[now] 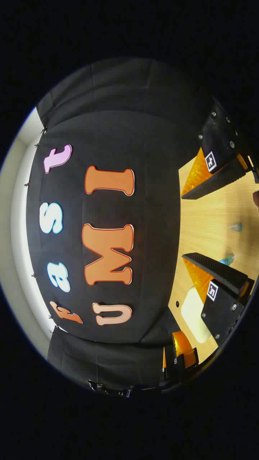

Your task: First open the suitcase, pack the skin care products into it, and then close the suitcase.

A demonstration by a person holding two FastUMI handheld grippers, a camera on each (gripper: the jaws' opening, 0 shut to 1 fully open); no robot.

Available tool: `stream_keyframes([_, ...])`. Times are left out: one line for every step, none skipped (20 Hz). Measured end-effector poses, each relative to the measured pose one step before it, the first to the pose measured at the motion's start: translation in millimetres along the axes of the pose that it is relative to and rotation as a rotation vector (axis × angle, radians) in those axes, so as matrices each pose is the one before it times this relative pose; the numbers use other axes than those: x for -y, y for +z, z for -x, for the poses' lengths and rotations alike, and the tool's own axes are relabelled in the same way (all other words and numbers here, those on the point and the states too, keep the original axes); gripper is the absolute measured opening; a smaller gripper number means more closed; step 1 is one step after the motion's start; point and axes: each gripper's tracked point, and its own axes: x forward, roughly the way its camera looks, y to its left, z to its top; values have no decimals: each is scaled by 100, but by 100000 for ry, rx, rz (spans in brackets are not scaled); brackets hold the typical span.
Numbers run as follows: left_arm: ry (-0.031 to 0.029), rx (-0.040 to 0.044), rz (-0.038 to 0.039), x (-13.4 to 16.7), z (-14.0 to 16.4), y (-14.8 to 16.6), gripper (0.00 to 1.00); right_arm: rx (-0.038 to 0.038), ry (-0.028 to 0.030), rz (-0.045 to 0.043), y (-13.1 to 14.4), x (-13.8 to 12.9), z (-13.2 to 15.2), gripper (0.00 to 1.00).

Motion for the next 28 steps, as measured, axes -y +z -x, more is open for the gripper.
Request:
stream_keyframes([-24,-231,35,46,40,-48,97,-40,-117,-12,-10,-51,-26,94])
stream_keyframes([-70,-205,-25,-50,-67,-179,97,-103,-41,-28,-72,0,-35,94])
stream_keyframes([-7,-133,-217,68,3,78,97,-176,61,-48,-46,29,10,94])
stream_keyframes([71,-57,-260,-138,-14,-117,97,-24,-36,2,37,-16,45,94])
stream_keyframes([-127,1,-235,71,5,141,97,-34,-18,123,-96,41,-8,94])
stream_keyframes([23,78,-165,-26,52,-99,97,-83,-50,144,-2,-70,25,94])
stream_keyframes([-103,-4,-152,2,-52,54,97,-75,-32,25,69,-38,7,94])
stream_keyframes([-118,-196,-229,32,-11,-56,97,-41,116,-112,-67,63,-57,94])
stream_keyframes([-105,-208,-320,27,-92,-11,97,5,-59,-123,-3,29,2,94])
stream_keyframes([-13,-177,-469,63,-21,-142,97,-10,-26,-68,49,28,-63,94])
stream_keyframes([50,-177,-712,-28,-14,-15,97,-113,-43,-83,-68,10,27,94])
stream_keyframes([326,-100,-1014,-20,45,-116,97,-21,62,-91,-75,-25,1,94])
stream_keyframes([180,-44,-1147,5,7,46,97,-193,27,-3,-72,-11,-20,94])
stream_keyframes([107,-151,-921,-8,-60,-179,97,-278,-24,-15,-82,76,0,94])
stream_keyframes([-185,-236,-827,150,-89,25,97,-212,85,49,-103,-57,13,94])
stream_keyframes([-36,-97,-797,108,57,-182,97,-357,-85,-7,-153,73,3,94])
stream_keyframes([-337,-294,-856,103,-62,-1,97,-254,-32,-48,-150,72,51,94])
stream_keyframes([-213,-454,-879,74,-144,-403,96,-406,-71,-39,-135,43,-90,94])
stream_keyframes([-124,-424,-1068,194,-123,-124,96,-397,-98,-120,-197,88,-4,94])
stream_keyframes([-136,-510,-1571,87,-154,-253,96,-398,-152,-167,-84,30,-37,94])
stream_keyframes([116,-528,-2292,121,-126,-219,96,-469,-128,-215,-265,189,-38,94])
stream_keyframes([-123,-709,-2891,128,-172,-454,97,-566,-133,-274,-246,146,2,94])
stream_keyframes([-202,-746,-3408,388,-334,-474,98,-601,-189,-306,-245,123,-41,94])
stream_keyframes([-377,-748,-4112,346,-255,-628,98,-721,-236,-315,-303,182,-5,94])
stream_keyframes([-769,-847,-4802,465,-372,-673,98,-862,-373,-370,-354,237,-66,95])
stream_keyframes([-863,-1348,-5696,609,-492,-783,98,-888,-428,-485,-348,267,-36,95])
stream_keyframes([-1057,-2233,-6102,814,-599,-1090,98,-907,-489,-600,-399,359,-31,94])
stream_keyframes([-2792,-1470,-5583,1313,-579,-1231,98,-948,-556,-694,-402,360,-1,94])
